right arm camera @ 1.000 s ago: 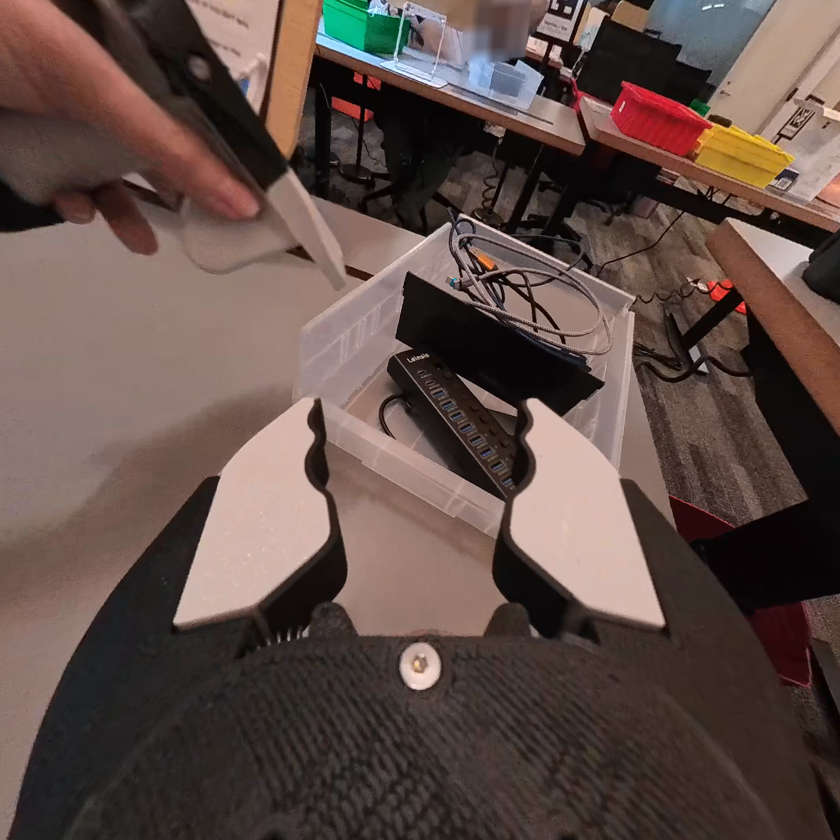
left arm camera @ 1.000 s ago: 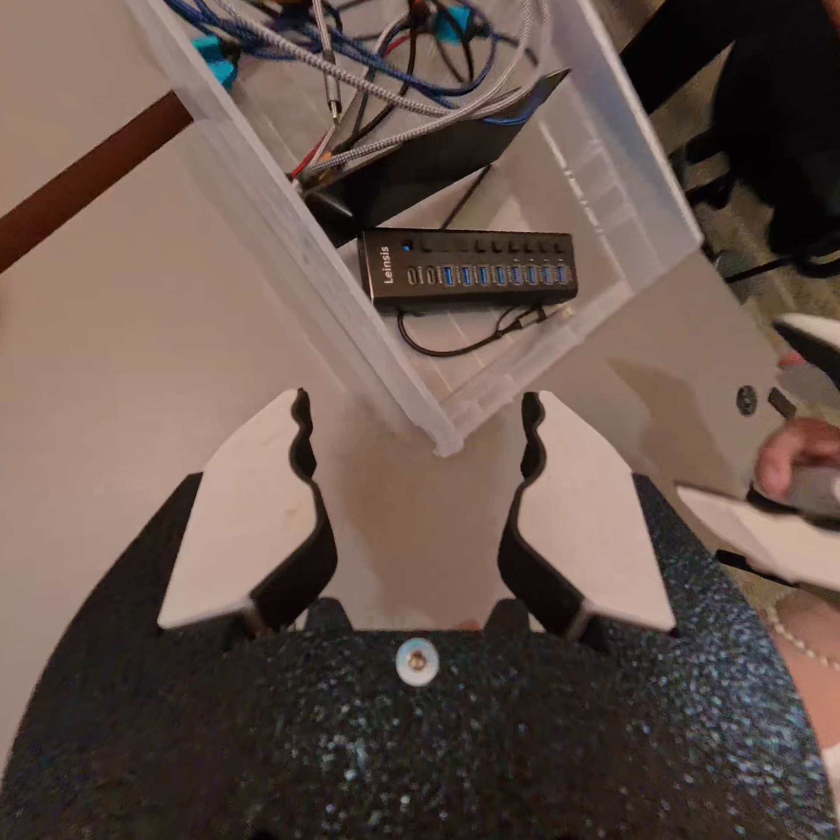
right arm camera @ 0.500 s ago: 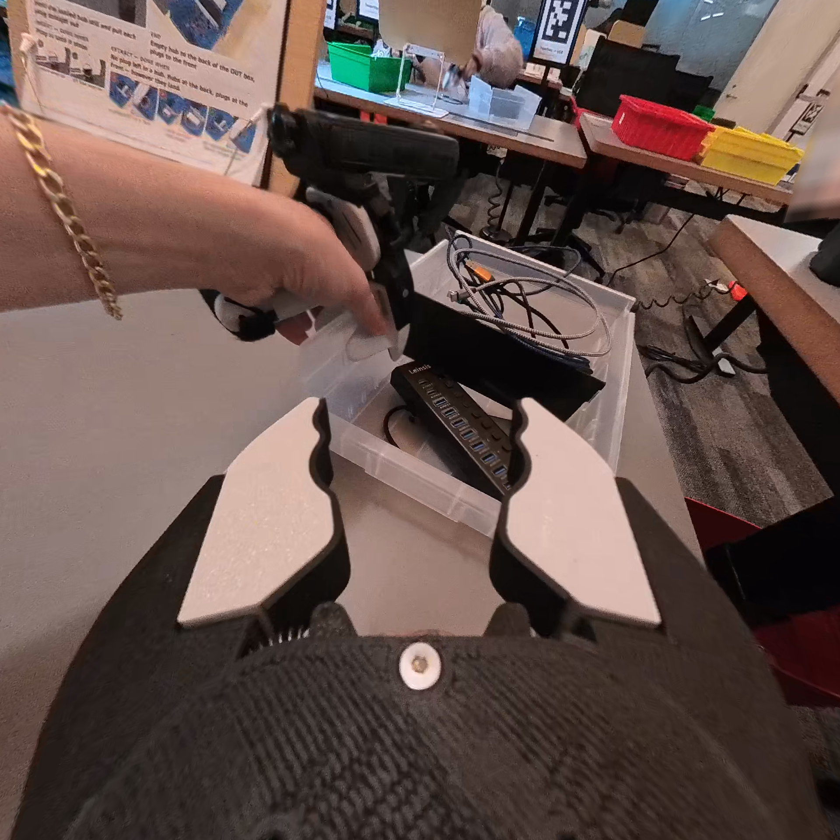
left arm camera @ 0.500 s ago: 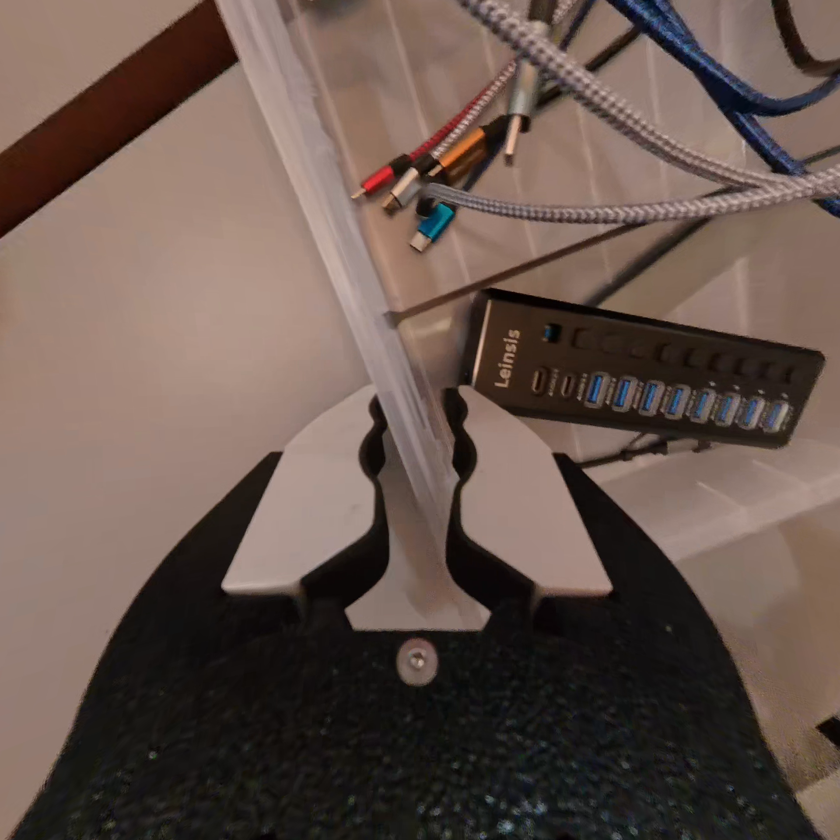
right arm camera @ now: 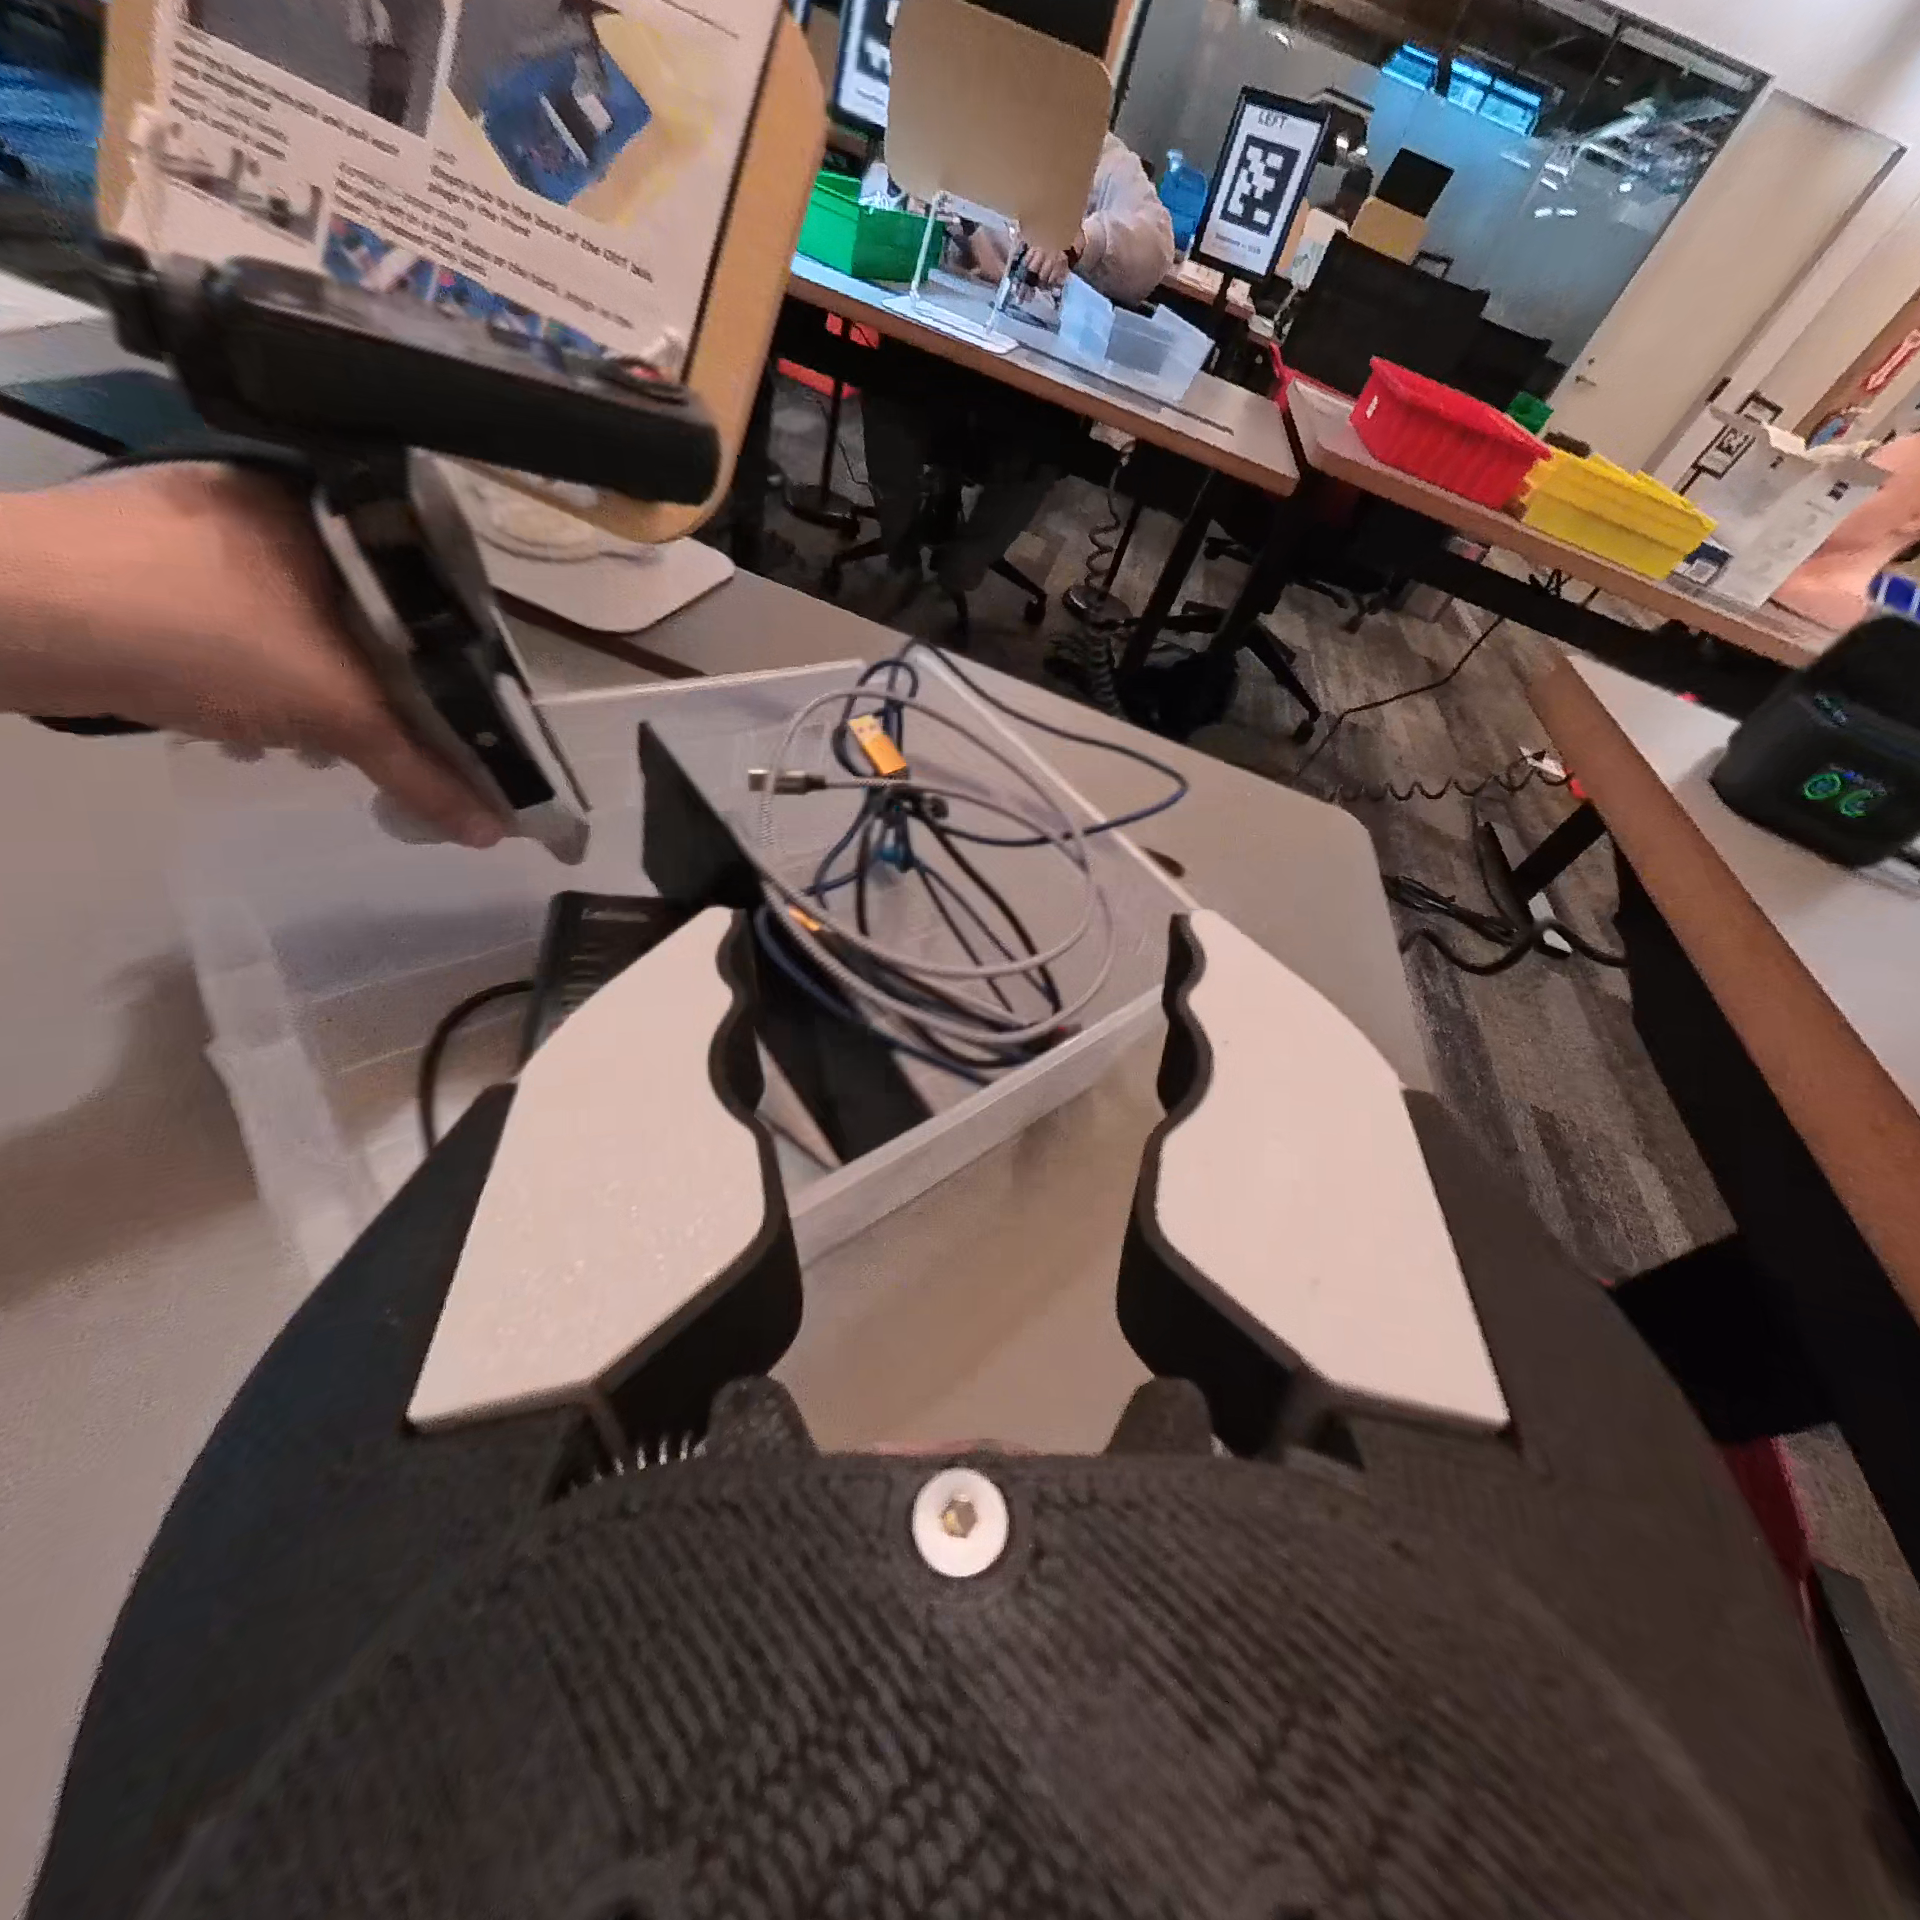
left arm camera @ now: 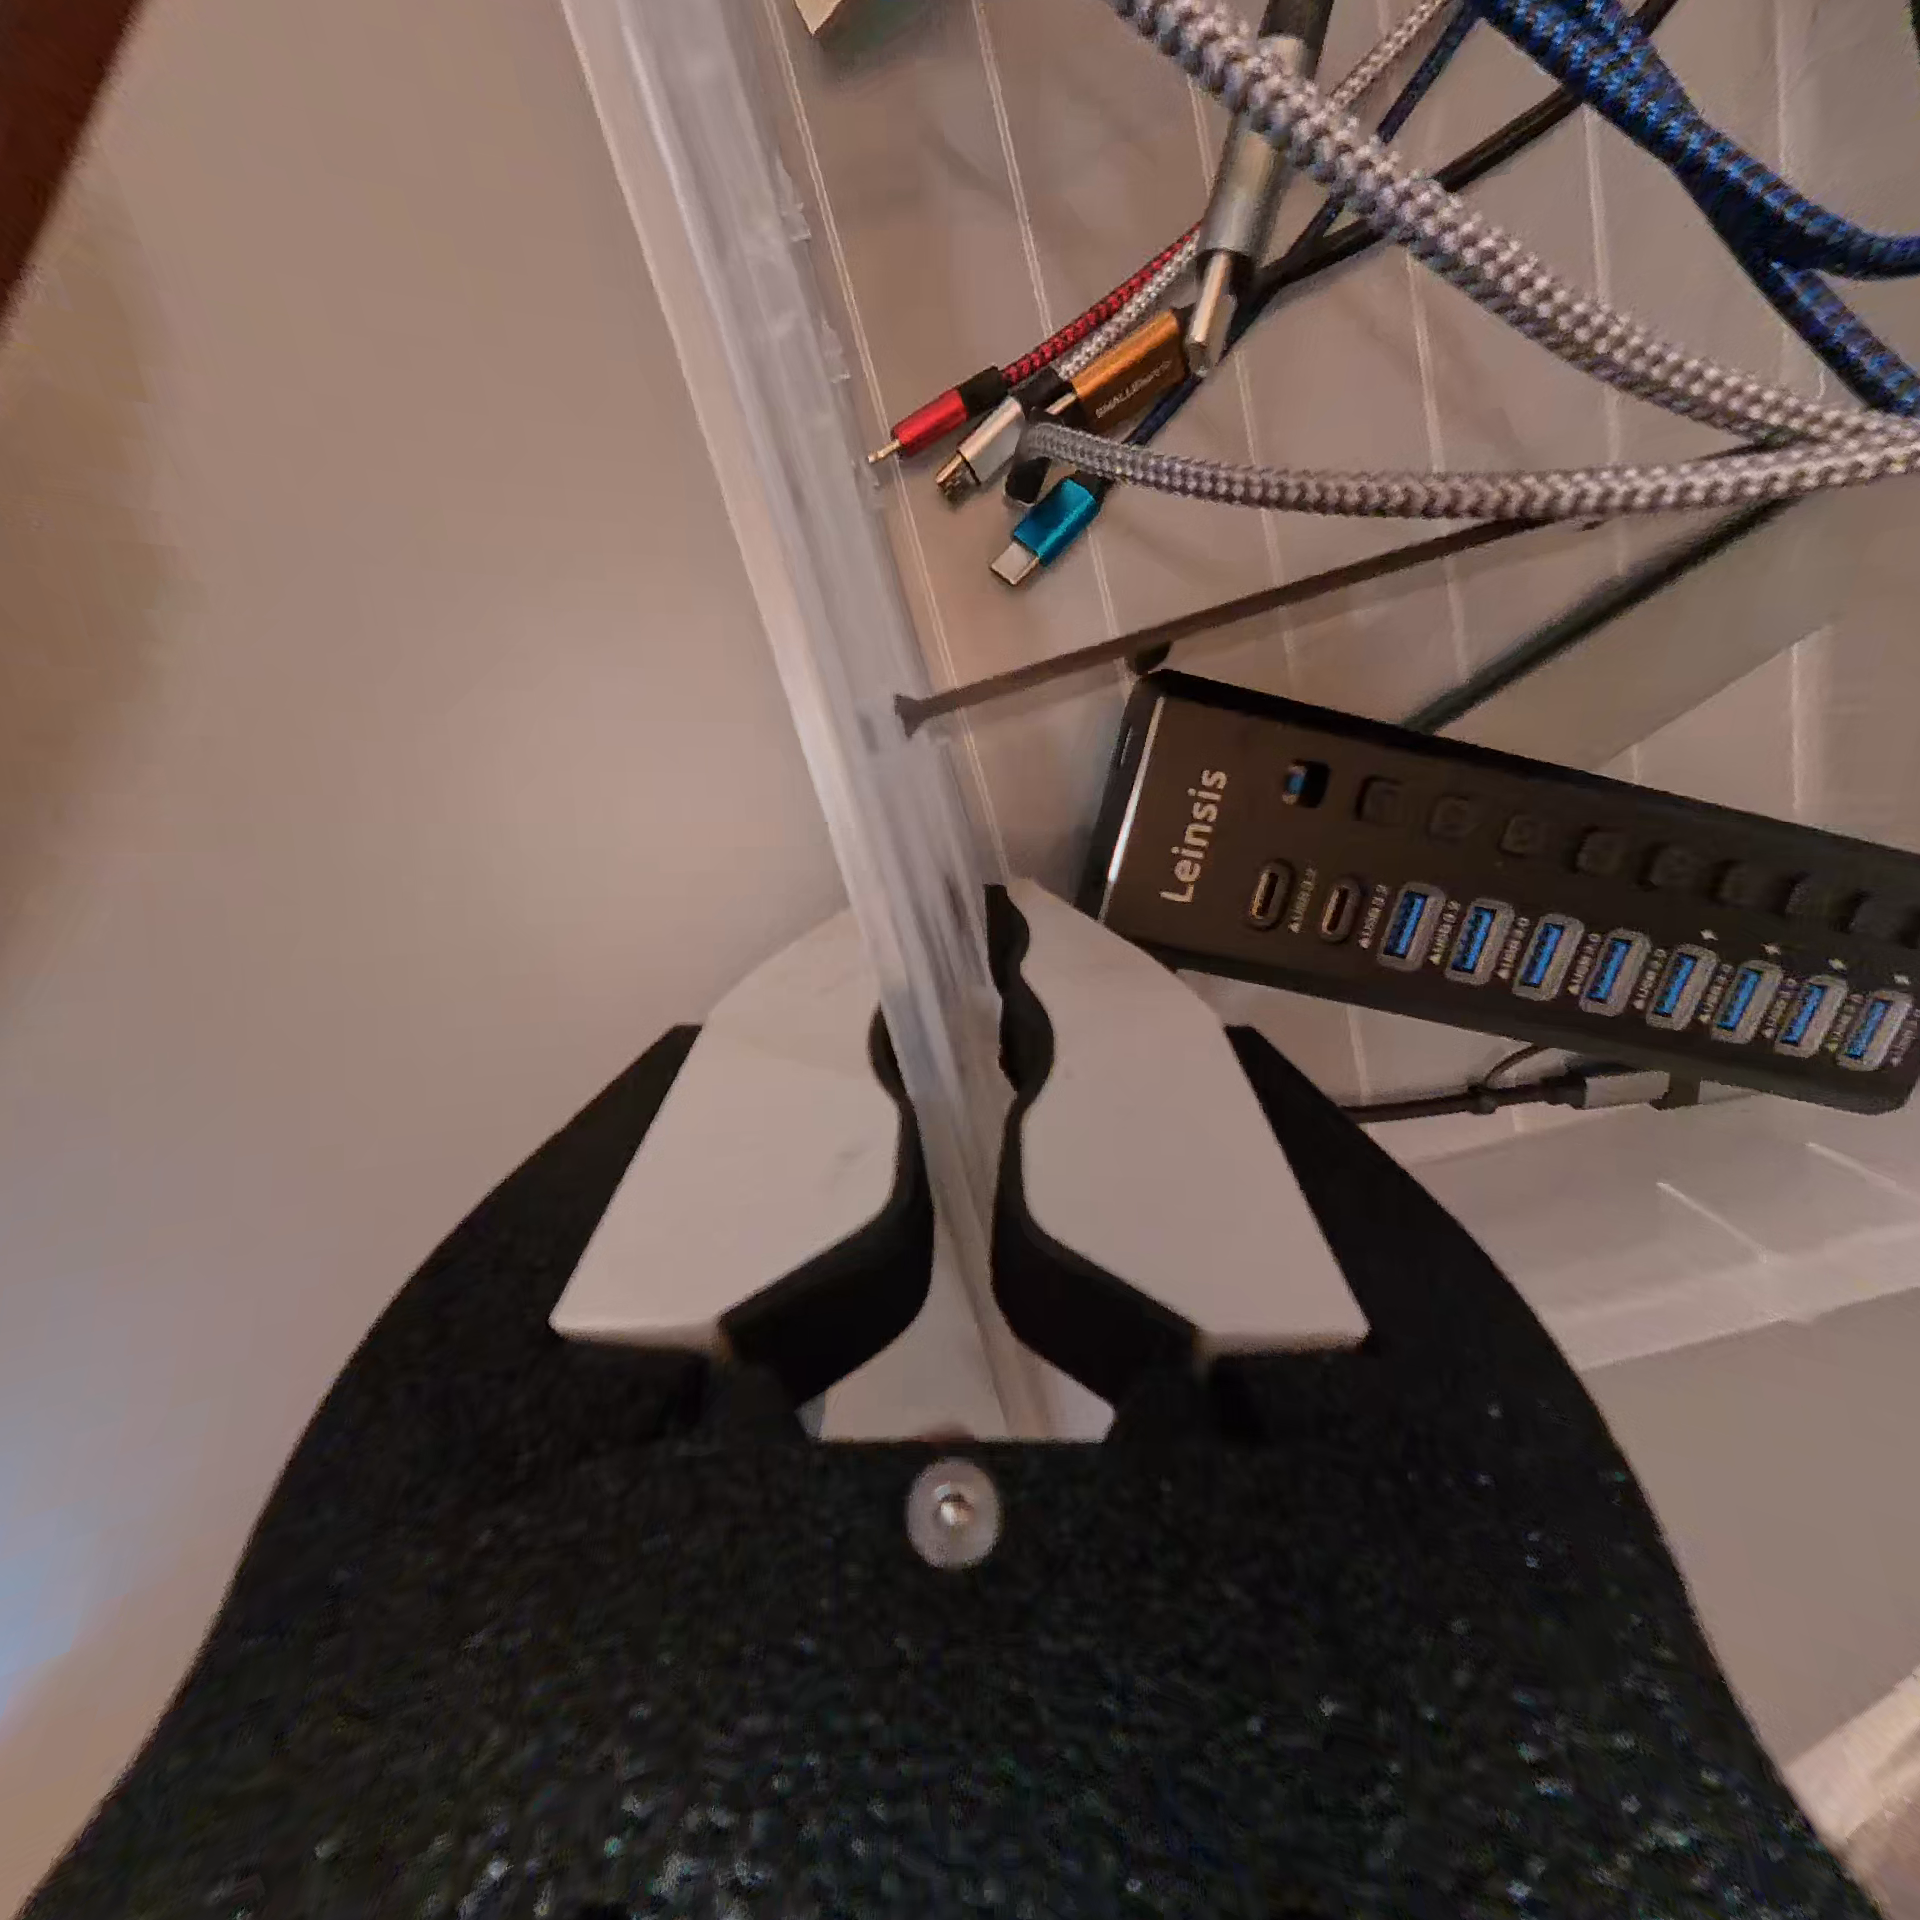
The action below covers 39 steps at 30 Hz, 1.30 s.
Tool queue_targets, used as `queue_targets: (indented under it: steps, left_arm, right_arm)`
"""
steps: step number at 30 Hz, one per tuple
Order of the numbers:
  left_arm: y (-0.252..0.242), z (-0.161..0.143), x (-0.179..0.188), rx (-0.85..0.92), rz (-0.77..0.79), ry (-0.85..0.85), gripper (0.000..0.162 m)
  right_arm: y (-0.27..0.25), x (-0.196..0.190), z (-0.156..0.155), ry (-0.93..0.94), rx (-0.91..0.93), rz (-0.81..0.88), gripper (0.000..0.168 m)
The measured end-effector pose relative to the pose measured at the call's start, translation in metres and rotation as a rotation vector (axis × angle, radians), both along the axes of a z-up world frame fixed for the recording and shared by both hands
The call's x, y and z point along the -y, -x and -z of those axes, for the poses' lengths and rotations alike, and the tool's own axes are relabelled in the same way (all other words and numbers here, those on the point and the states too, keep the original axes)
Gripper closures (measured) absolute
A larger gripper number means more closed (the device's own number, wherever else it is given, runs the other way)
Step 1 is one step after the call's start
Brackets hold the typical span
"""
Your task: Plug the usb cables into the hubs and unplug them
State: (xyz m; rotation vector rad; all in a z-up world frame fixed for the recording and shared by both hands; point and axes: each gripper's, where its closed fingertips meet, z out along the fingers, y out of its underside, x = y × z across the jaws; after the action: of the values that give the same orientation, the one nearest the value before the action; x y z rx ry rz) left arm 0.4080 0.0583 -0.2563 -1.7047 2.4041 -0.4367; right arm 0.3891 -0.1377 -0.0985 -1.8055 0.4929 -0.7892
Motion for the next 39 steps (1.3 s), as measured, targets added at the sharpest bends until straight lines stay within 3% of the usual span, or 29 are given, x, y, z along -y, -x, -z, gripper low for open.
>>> queue_targets:
  steps: [5,10,13,18,22,25,27,29,33,39]
  left_arm:
    - [0.137,0.000,-0.051,0.009,0.079,0.003,0.155]
    - [0.306,-0.001,-0.112,0.000,0.018,0.018,0.156]
    - [0.401,-0.001,-0.148,-0.019,-0.057,0.028,0.157]
    - [0.531,-0.002,-0.198,-0.056,-0.237,0.033,0.157]
    - [0.612,-0.002,-0.225,-0.059,-0.398,0.051,0.156]
    - [0.661,0.001,-0.240,-0.049,-0.512,0.047,0.156]
    - [0.684,0.002,-0.248,-0.024,-0.581,0.040,0.157]
    - [0.697,0.002,-0.252,-0.016,-0.616,0.010,0.156]
    - [0.707,0.003,-0.254,0.002,-0.676,0.038,0.156]
    - [0.729,0.002,-0.272,-0.006,-0.814,0.031,0.156]
  right_arm:
    - [0.039,-0.054,-0.020,0.021,0.069,-0.129,0.093]
    - [0.127,-0.157,-0.016,-0.016,0.017,-0.435,0.087]
    - [0.195,-0.227,-0.005,-0.047,-0.093,-0.668,0.085]
    - [0.261,-0.362,0.008,-0.063,-0.331,-0.789,0.079]
    - [0.299,-0.465,0.041,-0.012,-0.593,-0.769,0.079]
    - [0.328,-0.516,0.071,0.052,-0.769,-0.746,0.080]
    - [0.334,-0.540,0.084,0.064,-0.794,-0.713,0.091]
    - [0.334,-0.557,0.094,0.072,-0.822,-0.668,0.085]
    - [0.323,-0.570,0.117,0.204,-0.751,-0.616,0.089]
    - [0.243,-0.537,0.126,0.321,-0.513,-0.485,0.163]
